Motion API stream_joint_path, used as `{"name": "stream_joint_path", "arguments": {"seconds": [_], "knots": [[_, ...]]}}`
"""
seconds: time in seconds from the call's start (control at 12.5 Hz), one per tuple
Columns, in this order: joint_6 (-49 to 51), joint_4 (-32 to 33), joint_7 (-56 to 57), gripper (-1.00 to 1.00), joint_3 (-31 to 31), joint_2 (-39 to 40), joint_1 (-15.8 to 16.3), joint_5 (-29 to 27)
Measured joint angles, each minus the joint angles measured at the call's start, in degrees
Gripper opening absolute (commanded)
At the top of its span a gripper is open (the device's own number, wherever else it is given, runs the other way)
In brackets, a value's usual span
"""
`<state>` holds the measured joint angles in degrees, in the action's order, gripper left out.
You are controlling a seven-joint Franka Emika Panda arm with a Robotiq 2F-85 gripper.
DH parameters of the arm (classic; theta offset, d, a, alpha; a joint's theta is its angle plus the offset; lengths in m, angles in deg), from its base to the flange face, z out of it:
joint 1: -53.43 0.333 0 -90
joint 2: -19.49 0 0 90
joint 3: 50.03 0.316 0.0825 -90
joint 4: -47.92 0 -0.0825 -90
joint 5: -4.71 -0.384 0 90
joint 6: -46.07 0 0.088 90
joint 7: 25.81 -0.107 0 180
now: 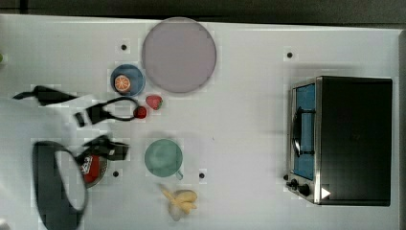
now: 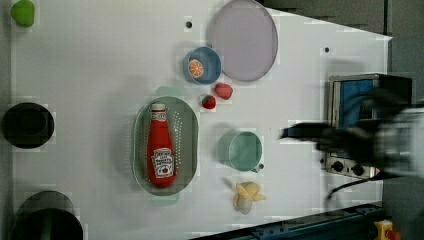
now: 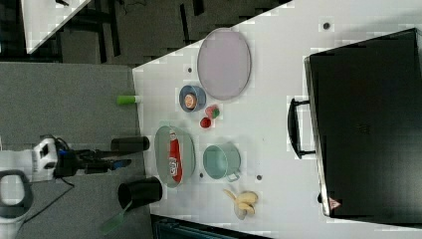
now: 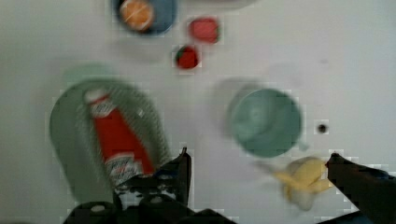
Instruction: Pick ketchup from strainer and place it on the table
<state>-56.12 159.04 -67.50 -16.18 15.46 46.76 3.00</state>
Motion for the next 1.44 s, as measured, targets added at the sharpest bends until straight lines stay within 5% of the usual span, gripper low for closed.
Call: {"name": "stream_joint_path", "arguments": {"seconds": [0.64, 1.04, 1.44], "knots": [[-20.4, 7.1, -1.9, 1.00, 14.0, 8.7, 2.2, 1.0], [-36.3, 15.1, -11.0, 1.00, 14.3, 17.3, 2.9, 13.3], [-45.2, 17.2, -17.2, 1.00, 12.5, 32.8, 2.4, 18.9]]}}
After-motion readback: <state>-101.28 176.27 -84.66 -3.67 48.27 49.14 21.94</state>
